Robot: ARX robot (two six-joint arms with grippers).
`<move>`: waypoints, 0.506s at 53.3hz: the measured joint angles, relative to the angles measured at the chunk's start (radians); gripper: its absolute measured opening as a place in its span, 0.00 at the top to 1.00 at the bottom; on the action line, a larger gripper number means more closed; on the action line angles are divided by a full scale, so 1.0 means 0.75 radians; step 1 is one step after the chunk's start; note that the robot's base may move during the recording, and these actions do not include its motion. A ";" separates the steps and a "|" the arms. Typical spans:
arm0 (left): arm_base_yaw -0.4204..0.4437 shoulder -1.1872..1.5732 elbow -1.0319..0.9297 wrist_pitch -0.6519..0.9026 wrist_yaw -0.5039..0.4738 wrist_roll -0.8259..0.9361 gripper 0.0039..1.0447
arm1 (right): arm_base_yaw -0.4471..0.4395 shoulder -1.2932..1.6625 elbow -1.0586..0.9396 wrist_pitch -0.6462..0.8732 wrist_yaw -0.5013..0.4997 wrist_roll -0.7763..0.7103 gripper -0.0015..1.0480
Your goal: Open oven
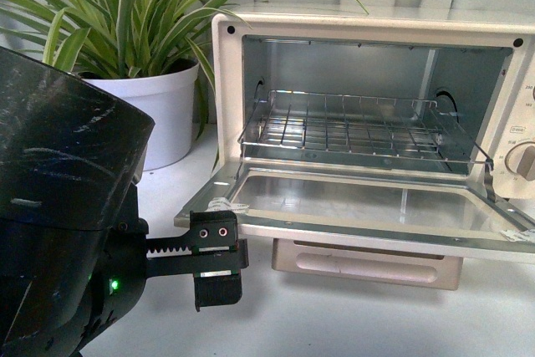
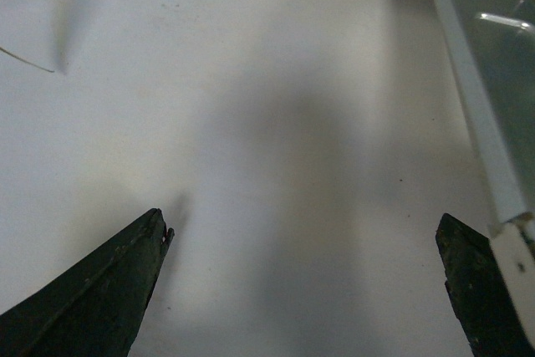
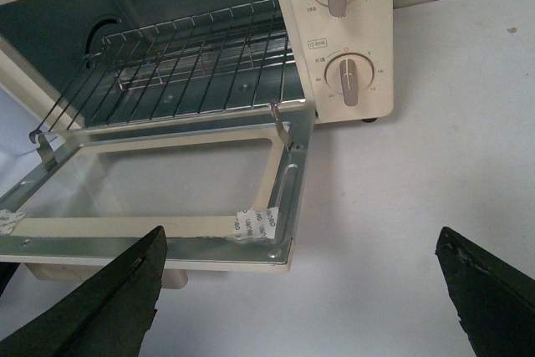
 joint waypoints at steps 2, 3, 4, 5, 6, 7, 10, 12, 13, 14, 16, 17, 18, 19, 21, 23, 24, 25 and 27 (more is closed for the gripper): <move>-0.003 0.002 0.000 0.006 -0.012 0.021 0.06 | 0.000 0.000 0.000 0.000 0.000 0.000 0.09; -0.004 0.003 0.000 0.008 -0.014 0.027 0.06 | 0.000 0.000 0.000 0.000 0.000 0.000 0.09; -0.006 0.004 0.000 0.012 -0.016 0.039 0.06 | 0.000 0.000 0.000 0.000 0.000 0.000 0.09; -0.006 0.004 0.000 0.014 -0.016 0.050 0.06 | 0.000 0.000 0.000 0.000 0.000 0.000 0.09; -0.008 0.004 0.000 0.018 -0.018 0.061 0.06 | 0.000 0.000 0.000 -0.001 0.000 0.000 0.09; -0.010 0.005 0.000 0.023 -0.025 0.080 0.06 | 0.000 -0.001 0.000 -0.001 0.000 0.000 0.09; -0.014 0.007 0.000 0.040 -0.051 0.116 0.06 | 0.000 -0.002 0.000 -0.001 0.000 0.000 0.09; -0.017 0.008 0.000 0.044 -0.054 0.137 0.06 | -0.001 -0.003 0.000 -0.004 -0.001 0.000 0.09; -0.018 0.009 0.000 0.045 -0.055 0.151 0.06 | -0.001 -0.003 0.000 -0.004 -0.001 0.000 0.09; -0.019 0.009 0.000 0.046 -0.056 0.154 0.06 | -0.001 -0.004 0.000 -0.005 -0.002 0.000 0.09; -0.021 0.009 0.000 0.051 -0.065 0.183 0.06 | -0.001 -0.005 0.000 -0.006 -0.004 0.000 0.09; -0.022 0.011 0.000 0.056 -0.071 0.195 0.06 | -0.001 -0.005 0.000 -0.006 -0.004 0.000 0.09; -0.023 0.012 0.000 0.057 -0.073 0.201 0.06 | -0.002 -0.005 0.000 -0.006 -0.004 0.000 0.09; -0.025 0.012 0.000 0.057 -0.074 0.214 0.06 | -0.002 -0.005 0.000 -0.006 -0.004 0.000 0.09; -0.027 0.014 0.000 0.058 -0.075 0.234 0.06 | -0.003 -0.006 0.000 -0.007 -0.004 0.000 0.09; -0.030 0.017 0.000 0.062 -0.081 0.254 0.06 | -0.003 -0.006 0.000 -0.008 -0.004 0.000 0.09; -0.031 0.019 0.000 0.066 -0.084 0.269 0.06 | -0.003 -0.007 0.000 -0.008 -0.004 0.000 0.09; -0.031 0.019 0.000 0.066 -0.085 0.276 0.06 | -0.003 -0.007 0.000 -0.008 -0.004 0.000 0.09; -0.033 0.020 0.000 0.066 -0.087 0.293 0.06 | -0.004 -0.009 0.000 -0.009 -0.005 0.000 0.09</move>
